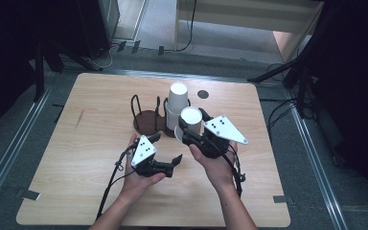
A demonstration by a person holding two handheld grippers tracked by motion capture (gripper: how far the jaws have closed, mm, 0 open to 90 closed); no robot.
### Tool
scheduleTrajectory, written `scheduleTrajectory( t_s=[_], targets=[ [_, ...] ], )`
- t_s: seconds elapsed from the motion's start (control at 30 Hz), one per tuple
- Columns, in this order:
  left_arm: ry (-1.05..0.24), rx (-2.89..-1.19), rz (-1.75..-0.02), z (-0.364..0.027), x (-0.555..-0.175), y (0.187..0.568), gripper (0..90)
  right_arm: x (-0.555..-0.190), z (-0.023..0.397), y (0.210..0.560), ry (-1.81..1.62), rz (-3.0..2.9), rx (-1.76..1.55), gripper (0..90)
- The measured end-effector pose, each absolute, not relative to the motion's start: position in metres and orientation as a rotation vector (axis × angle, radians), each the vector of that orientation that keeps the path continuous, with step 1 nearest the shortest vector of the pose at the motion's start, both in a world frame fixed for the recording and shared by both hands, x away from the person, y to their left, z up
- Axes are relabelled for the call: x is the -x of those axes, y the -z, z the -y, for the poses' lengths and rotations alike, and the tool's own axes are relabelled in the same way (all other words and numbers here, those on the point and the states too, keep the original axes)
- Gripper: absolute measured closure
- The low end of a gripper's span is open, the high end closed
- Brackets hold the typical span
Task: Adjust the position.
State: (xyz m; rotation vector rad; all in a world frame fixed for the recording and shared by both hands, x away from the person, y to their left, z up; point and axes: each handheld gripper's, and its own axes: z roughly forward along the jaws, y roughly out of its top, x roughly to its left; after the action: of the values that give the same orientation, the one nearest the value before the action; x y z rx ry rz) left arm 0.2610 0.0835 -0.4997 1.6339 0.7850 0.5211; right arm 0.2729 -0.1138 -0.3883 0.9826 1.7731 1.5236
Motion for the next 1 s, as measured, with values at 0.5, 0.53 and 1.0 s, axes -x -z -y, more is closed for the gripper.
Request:
scheduleTrajectory(
  t_s=[0.5,0.53,1.0],
  targets=[
    [-0.46,-1.622,-0.73,-0.085,-0.26,0.494,0.0,-0.258,0.11,0.402,-1.586,-1.834,-0.95,35.7],
    [-0.46,-1.617,-0.725,-0.084,-0.26,0.493,0.0,-0.257,0.11,0.402,-1.595,-1.837,-0.949,35.8],
    [-0.467,-1.627,-0.69,-0.076,-0.261,0.495,0.0,-0.247,0.104,0.412,-1.637,-1.799,-1.058,35.9]
  ],
)
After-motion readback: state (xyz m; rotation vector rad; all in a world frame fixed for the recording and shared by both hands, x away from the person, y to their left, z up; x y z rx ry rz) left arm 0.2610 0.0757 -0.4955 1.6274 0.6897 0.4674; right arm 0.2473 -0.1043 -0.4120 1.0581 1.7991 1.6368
